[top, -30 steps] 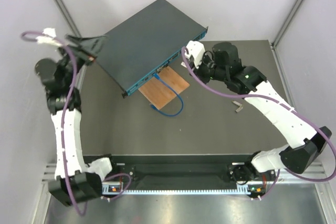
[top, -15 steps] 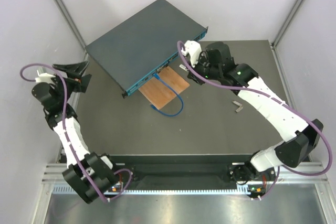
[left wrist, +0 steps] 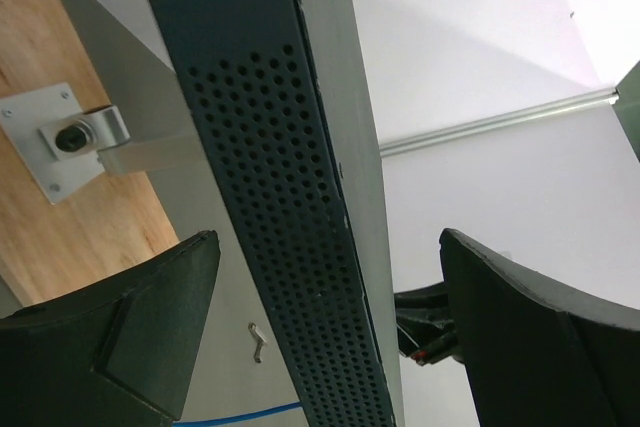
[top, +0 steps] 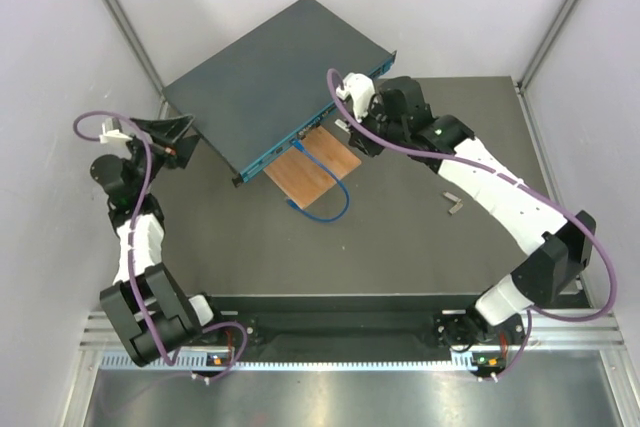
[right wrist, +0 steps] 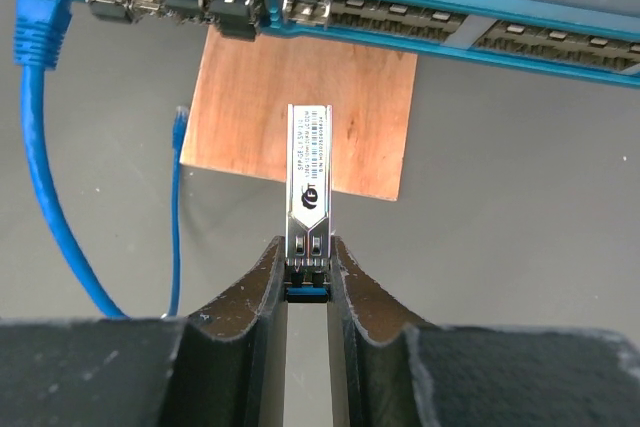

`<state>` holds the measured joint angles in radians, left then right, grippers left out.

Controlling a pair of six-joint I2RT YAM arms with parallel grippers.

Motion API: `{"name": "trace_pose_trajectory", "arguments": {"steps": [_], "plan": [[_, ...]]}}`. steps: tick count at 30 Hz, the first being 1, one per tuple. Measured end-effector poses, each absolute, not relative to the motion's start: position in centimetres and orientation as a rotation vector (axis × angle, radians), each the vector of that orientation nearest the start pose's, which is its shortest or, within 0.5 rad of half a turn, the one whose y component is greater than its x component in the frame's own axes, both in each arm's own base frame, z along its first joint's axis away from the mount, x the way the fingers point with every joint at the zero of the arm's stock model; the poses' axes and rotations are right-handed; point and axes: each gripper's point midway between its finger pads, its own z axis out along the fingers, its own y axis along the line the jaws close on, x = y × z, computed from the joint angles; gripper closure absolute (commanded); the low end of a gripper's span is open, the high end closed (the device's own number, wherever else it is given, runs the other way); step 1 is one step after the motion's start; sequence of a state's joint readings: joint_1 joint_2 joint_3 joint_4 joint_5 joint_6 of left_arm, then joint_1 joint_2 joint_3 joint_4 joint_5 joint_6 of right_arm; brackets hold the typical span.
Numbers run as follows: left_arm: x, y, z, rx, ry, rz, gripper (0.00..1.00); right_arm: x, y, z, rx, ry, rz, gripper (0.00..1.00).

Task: Insert the plug into the switch port

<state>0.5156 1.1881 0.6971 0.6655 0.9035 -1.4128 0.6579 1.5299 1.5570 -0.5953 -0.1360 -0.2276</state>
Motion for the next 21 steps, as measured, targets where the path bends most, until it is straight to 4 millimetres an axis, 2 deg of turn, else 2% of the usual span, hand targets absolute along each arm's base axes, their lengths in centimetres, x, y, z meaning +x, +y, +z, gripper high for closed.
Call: {"name": "trace_pose_trajectory", "arguments": {"steps": [5,9,10,12,13,16,17,19,21], "plan": [[36.1,0.0,31.4,-0.673,1.467,-1.346,0.09,34.8,28.5,28.2,-0.97,1.915,0.391,1.0],[36.7,-0.1,30.9,-0.69,1.464,-1.344,0.22,35.4,29.0,28.6,-0.956,1.91,0.381,1.0],[36.9,-0.2,30.7,-0.692,1.466,-1.346,0.29,35.5,29.2,28.4,-0.955,1.912,0.377,1.0],[37.1,-0.5,30.6,-0.688,1.468,-1.353,0.35,35.5,29.3,28.1,-0.953,1.924,0.364,1.0],[37.2,-0.7,30.5,-0.69,1.471,-1.359,0.42,35.5,29.4,27.8,-0.954,1.929,0.359,1.0],[37.4,-1.2,30.4,-0.704,1.473,-1.385,0.53,35.5,29.7,27.4,-0.96,1.94,0.342,1.0],[37.4,-1.2,30.4,-0.714,1.472,-1.39,0.63,35.5,29.8,27.3,-0.96,1.94,0.339,1.0],[37.4,-1.3,30.4,-0.715,1.47,-1.391,0.71,35.4,29.9,27.4,-0.951,1.941,0.329,1.0],[37.5,-1.3,30.4,-0.716,1.469,-1.39,0.84,35.4,29.9,27.6,-0.936,1.943,0.314,1.0]]}}
